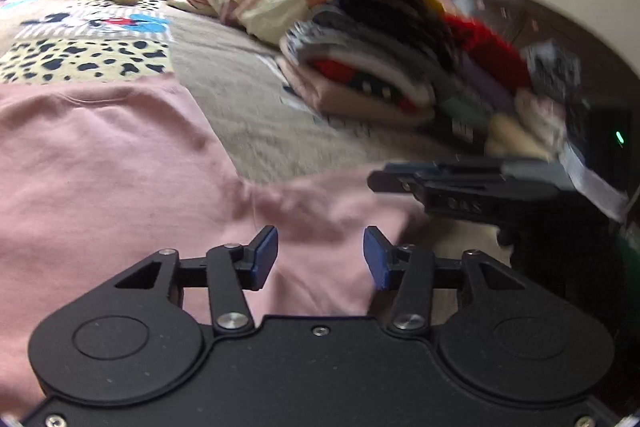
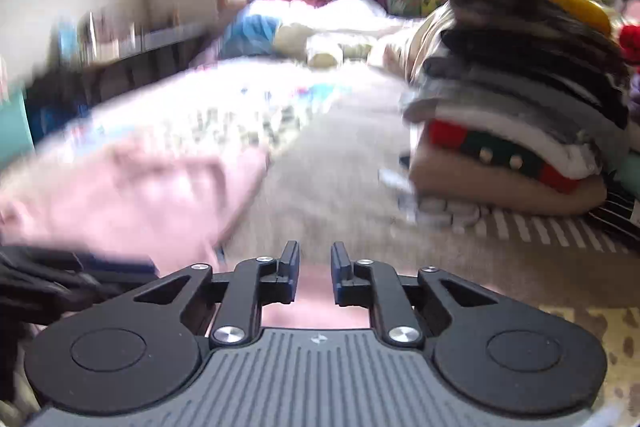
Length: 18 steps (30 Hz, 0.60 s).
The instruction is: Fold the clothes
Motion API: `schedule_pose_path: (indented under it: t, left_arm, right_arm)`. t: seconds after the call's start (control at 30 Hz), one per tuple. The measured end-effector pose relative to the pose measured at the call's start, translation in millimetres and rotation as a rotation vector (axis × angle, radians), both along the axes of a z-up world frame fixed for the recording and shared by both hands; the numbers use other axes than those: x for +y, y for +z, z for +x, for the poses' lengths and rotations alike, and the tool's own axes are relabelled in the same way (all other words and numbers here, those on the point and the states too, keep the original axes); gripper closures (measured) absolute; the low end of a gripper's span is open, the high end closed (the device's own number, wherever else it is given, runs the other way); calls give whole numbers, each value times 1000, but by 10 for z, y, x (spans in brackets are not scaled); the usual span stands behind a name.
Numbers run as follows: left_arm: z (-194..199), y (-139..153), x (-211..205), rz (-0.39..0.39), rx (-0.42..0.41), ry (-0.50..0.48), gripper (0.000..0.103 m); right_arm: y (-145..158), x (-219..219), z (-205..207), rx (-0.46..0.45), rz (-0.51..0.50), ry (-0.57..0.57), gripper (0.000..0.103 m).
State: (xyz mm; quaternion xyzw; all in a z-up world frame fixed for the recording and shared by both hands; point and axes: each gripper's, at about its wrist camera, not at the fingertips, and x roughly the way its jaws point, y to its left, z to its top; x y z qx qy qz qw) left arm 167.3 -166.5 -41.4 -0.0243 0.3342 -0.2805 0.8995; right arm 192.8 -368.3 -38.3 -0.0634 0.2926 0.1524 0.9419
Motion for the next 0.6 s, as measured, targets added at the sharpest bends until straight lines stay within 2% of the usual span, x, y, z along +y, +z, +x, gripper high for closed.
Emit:
schedule_pose_path:
  t: [0.03,0.1,0.13,0.17,0.2,0.23,0.3,0.37,0.4,0.43,0.47,0.5,0.53,0.6]
  left_arm:
    - [-70,-127,-97,115,-4,-22,56]
    - [-228,-214,-66,113,-90,-23,55]
    - [-215,-202,-46,102,-75,-18,55]
    - [-201,-190,-26,90,-59,-13,55]
    - [-188,-179,-7,79,-44,-9,54]
    - [-185,-186,-24,90,-50,-17,54]
    - [-195,-223,-43,96,-63,-30,47]
    - [-216,-268,-58,93,-80,-45,42]
    - [-246,-266,-81,108,-95,-48,41]
    - [-275,-264,-103,124,-109,-51,40]
    - [-288,-256,-111,132,-113,-51,40]
    - [-287,-256,-116,134,-114,-51,40]
    - [-290,-255,-101,129,-113,-50,40]
    - [-290,-262,-70,112,-110,-52,40]
  right_arm:
    - [-170,-13,13,17,-95,-31,86]
    - [-214,-309,-36,-7,0,-93,82]
    - [-168,-465,-32,-1,48,-166,95]
    - [-120,-593,-45,-16,86,-229,99]
    - [-72,-706,-67,-41,119,-288,86]
    - [-24,-818,-89,-66,151,-346,79]
    - [-47,-1003,-10,-21,224,-449,52]
    - [-114,-1162,73,49,334,-521,41]
    - [-169,-1223,91,88,425,-530,31]
    - [-209,-1281,89,132,515,-541,29]
    - [-228,-1280,84,131,554,-552,34]
    - [-235,-1234,121,127,555,-525,76]
    - [-227,-1173,195,146,540,-481,91]
    - [-69,-1046,261,58,434,-446,90]
